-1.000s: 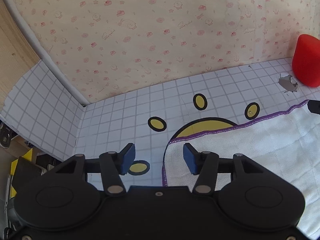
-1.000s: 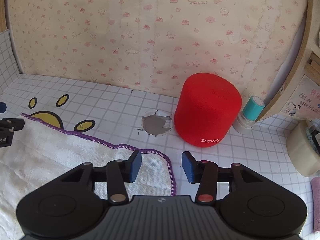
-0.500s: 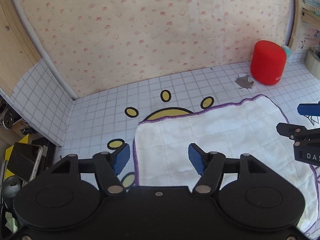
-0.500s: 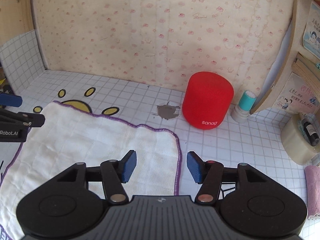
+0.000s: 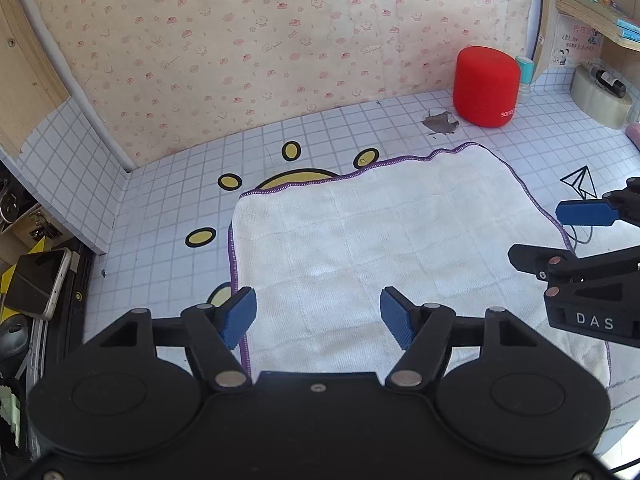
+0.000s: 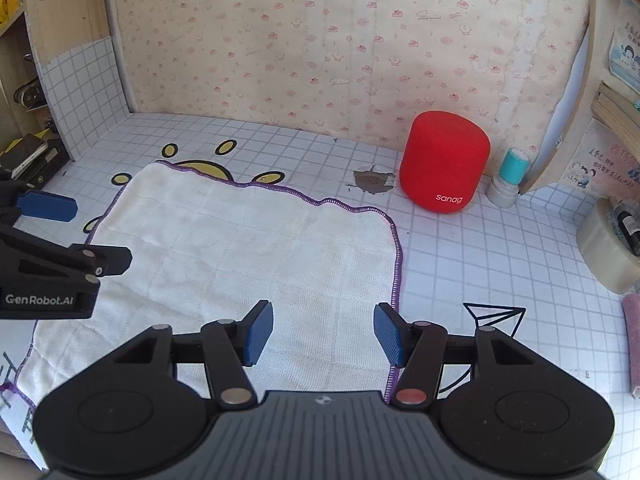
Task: Fold towel
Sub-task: 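Raise both open grippers above the flat towel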
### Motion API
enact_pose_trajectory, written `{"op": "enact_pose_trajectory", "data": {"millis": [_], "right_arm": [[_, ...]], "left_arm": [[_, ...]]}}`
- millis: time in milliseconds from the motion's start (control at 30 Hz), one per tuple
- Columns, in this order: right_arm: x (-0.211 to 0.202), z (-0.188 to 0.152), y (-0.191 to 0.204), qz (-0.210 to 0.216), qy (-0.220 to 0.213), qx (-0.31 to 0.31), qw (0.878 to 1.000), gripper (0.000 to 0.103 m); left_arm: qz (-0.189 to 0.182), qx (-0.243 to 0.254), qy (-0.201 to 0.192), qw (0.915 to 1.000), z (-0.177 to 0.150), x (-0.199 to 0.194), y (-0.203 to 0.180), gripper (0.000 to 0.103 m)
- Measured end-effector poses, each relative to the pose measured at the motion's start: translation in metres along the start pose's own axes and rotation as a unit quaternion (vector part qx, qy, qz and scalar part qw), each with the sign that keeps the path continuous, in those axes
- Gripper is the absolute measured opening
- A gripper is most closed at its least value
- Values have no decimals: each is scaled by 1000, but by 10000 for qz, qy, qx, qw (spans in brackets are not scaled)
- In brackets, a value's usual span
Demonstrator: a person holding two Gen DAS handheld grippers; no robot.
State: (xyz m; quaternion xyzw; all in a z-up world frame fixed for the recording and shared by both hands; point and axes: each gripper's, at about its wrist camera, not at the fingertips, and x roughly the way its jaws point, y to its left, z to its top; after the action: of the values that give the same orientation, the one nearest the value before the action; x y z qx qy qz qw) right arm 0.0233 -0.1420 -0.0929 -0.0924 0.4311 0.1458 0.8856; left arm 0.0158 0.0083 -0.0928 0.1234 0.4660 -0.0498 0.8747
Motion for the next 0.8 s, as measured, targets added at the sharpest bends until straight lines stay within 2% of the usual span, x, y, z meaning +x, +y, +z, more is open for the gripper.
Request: {"op": "enact_pose_trajectory", "data": {"millis": [433, 800], "right_arm": [[-34, -29, 8, 574, 182, -307, 9977, 55], [-59, -74, 11, 893, 463, -584, 9932, 54]], "left_arm": [[-488, 443, 58, 9978, -30, -22, -15, 70], [-616, 591, 168, 9962, -51, -29, -26, 71]]}}
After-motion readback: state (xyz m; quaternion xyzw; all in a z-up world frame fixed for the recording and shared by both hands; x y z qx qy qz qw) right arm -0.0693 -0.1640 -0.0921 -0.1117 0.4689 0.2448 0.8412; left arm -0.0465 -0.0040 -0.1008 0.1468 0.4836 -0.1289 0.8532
